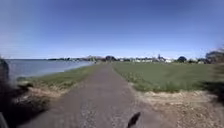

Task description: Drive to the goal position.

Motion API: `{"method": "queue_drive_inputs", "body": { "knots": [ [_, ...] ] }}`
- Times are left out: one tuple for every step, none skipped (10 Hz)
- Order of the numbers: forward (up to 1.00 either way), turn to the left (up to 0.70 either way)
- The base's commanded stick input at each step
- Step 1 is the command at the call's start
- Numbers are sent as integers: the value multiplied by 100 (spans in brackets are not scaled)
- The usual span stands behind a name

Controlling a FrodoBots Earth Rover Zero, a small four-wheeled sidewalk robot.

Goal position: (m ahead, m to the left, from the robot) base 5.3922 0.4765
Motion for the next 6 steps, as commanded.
{"method": "queue_drive_inputs", "body": {
  "knots": [
    [70,0],
    [70,0],
    [70,0],
    [70,0],
    [70,0],
    [70,0]
  ]
}}
